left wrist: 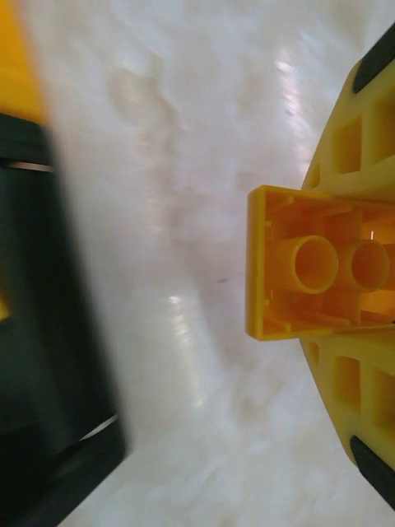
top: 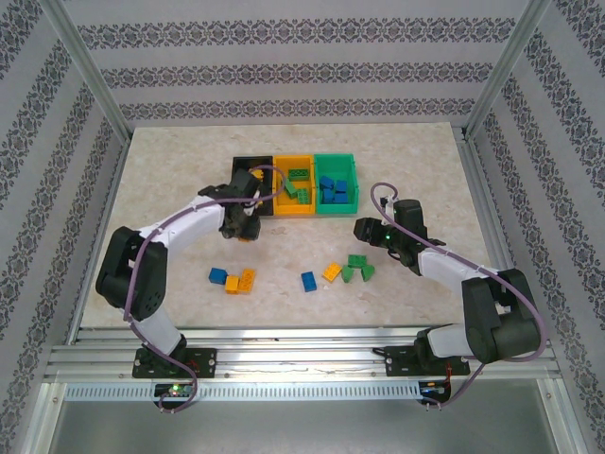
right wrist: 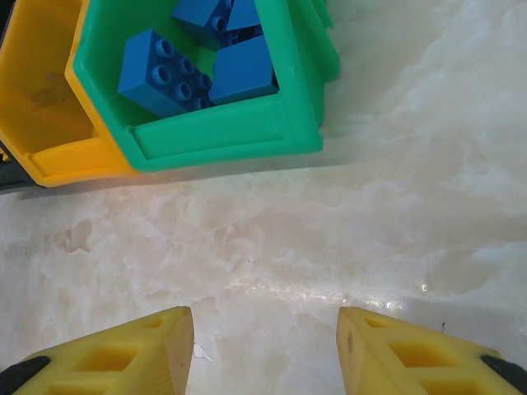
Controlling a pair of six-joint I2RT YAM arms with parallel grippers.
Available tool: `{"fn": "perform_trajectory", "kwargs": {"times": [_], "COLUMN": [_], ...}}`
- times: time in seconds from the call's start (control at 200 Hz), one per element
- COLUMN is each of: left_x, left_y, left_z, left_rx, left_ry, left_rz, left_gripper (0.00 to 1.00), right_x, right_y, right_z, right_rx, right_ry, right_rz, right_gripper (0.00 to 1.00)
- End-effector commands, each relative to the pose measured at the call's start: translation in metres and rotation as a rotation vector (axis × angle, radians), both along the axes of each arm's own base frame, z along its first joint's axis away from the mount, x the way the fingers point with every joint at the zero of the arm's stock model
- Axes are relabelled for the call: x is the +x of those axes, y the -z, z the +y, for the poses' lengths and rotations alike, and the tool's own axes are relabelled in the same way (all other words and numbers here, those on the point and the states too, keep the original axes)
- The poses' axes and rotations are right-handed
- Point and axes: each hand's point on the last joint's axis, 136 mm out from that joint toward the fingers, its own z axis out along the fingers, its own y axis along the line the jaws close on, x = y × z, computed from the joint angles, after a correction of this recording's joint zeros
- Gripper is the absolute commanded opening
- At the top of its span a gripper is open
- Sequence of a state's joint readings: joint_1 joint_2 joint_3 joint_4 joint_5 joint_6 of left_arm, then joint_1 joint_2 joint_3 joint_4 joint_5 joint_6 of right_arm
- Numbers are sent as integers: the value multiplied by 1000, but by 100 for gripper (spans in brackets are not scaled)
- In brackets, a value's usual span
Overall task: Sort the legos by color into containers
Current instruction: Place the lego in the container.
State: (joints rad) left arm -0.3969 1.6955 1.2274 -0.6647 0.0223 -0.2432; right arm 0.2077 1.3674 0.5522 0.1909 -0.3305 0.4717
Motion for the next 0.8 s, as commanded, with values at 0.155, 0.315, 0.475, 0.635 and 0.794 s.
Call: {"fn": "perform_trajectory", "kwargs": {"times": [0.155, 0.315, 0.475, 0.635, 0.794], "left_x": [82, 121, 124, 93, 37], "left_y": [-31, -32, -33, -34, -30], "left_z": [17, 13, 1, -1, 7], "left_rx": [-18, -8, -49, -99, -94], "left_ry": [-55, -34, 2, 18, 31], "left_rz": [-166, -166, -131, -102, -17], "left_gripper": [30, 51, 70, 71, 70], "right_x": [4, 4, 3, 4, 5], "right_y": [-7, -8, -9, -8, -6], "right_z": [2, 1, -1, -1, 2], "right_rx": [-17, -21, -30, -28, -16], "right_ry": [-11, -7, -1, -3, -12], "right_rz": [-26, -32, -37, -31, -22], "right_gripper": [50, 50, 50, 50, 50]}}
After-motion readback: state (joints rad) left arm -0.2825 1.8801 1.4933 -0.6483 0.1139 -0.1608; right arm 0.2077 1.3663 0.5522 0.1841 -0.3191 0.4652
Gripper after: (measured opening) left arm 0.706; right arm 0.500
